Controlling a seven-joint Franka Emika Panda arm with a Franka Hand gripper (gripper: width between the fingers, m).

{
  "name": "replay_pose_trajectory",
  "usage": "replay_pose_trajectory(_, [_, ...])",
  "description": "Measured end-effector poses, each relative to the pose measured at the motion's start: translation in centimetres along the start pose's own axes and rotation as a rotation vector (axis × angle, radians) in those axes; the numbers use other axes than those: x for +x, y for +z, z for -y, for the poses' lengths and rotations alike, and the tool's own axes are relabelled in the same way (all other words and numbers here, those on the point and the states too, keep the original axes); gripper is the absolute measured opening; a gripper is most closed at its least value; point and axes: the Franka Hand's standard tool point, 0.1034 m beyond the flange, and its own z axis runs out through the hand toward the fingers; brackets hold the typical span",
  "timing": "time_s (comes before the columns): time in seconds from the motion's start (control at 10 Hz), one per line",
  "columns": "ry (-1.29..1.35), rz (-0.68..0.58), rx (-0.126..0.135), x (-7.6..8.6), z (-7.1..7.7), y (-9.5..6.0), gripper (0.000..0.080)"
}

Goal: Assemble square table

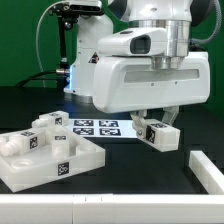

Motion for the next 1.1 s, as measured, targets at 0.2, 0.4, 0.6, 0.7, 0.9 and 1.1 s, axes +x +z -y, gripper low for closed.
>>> replay_pose_trajectory(0.2, [0.137, 0.018, 0.004, -2.0, 3.2, -1.3, 0.0281])
replay_pose_trajectory(0.4, [0.249, 0.023, 0.011, -5.0, 8.8, -1.5, 0.0281])
replay_pose_trajectory(0.6, [0.260, 0.021, 0.014, -4.9, 10.0, -1.1, 0.0281])
replay_pose_trajectory(0.7, [0.260, 0.022, 0.014, -4.9, 10.0, -1.1, 0.0281])
replay_pose_trajectory(0.9, [0.259, 0.024, 0.015, -5.1, 10.1, -1.0, 0.0281])
replay_pose_trajectory(1.1, [0.288, 0.021, 0.023, -9.6, 12.0, 0.4, 0.0282])
